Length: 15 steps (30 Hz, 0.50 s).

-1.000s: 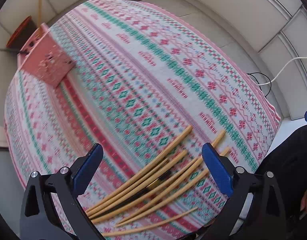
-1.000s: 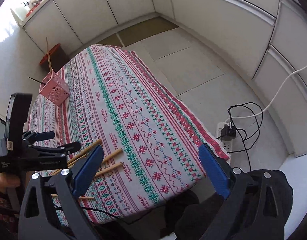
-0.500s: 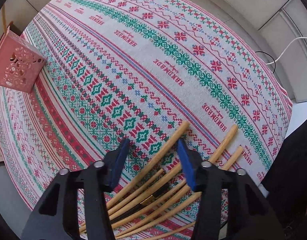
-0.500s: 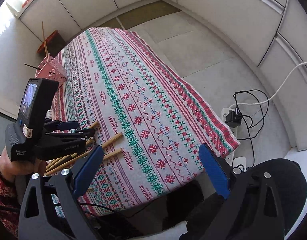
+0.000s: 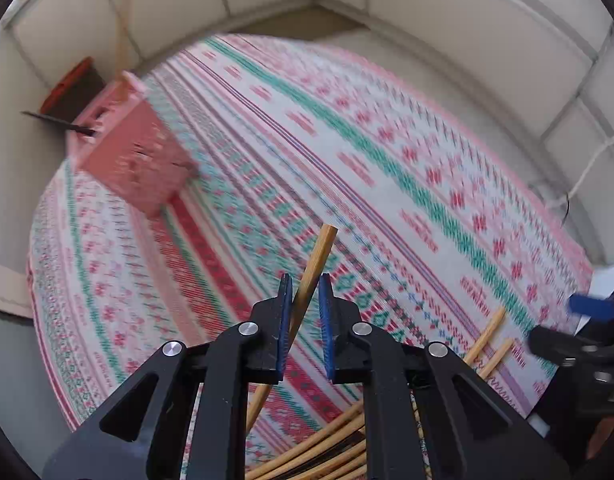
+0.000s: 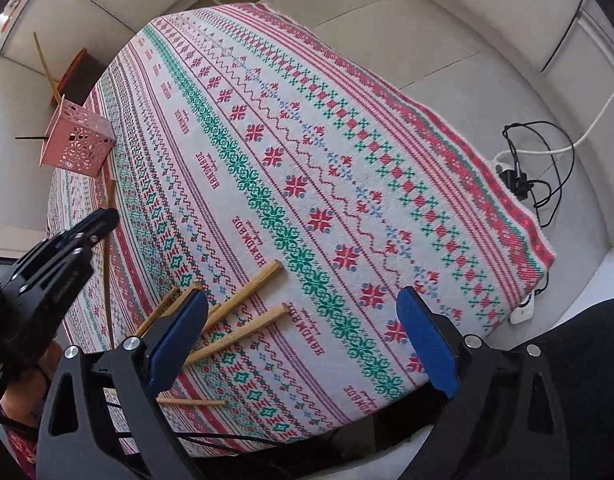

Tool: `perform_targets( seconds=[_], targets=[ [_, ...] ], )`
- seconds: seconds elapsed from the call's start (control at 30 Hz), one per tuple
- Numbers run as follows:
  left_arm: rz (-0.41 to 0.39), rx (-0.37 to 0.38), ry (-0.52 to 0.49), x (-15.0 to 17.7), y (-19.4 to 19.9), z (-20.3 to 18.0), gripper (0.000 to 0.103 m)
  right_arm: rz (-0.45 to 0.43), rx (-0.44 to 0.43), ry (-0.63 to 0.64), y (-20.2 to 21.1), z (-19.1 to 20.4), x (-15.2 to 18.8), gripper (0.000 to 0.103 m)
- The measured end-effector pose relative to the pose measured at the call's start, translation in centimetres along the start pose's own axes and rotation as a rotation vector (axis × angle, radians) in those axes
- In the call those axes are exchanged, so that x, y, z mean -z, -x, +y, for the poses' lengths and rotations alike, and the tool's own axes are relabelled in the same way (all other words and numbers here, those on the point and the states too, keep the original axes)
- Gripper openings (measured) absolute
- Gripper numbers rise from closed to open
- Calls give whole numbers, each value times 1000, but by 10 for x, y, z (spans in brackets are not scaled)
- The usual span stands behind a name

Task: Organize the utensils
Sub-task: 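Grasp a wooden chopstick with the left tool while the right tool grasps another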

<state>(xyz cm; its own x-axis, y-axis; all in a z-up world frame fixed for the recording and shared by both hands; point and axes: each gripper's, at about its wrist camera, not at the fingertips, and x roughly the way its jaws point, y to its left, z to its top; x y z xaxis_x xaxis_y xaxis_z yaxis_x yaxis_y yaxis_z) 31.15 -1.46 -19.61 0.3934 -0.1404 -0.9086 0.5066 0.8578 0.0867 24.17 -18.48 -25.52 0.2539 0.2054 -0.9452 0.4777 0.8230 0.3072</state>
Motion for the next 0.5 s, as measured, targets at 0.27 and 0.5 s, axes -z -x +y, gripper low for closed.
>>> perform_targets(
  seconds=[0.27, 0.5],
  targets=[
    [-126, -11, 110, 11, 46, 23, 11, 93, 15, -67, -35, 25, -4, 64],
    [-188, -10, 182, 31, 76, 44, 11, 15, 97, -110, -41, 47, -12, 36]
  ],
)
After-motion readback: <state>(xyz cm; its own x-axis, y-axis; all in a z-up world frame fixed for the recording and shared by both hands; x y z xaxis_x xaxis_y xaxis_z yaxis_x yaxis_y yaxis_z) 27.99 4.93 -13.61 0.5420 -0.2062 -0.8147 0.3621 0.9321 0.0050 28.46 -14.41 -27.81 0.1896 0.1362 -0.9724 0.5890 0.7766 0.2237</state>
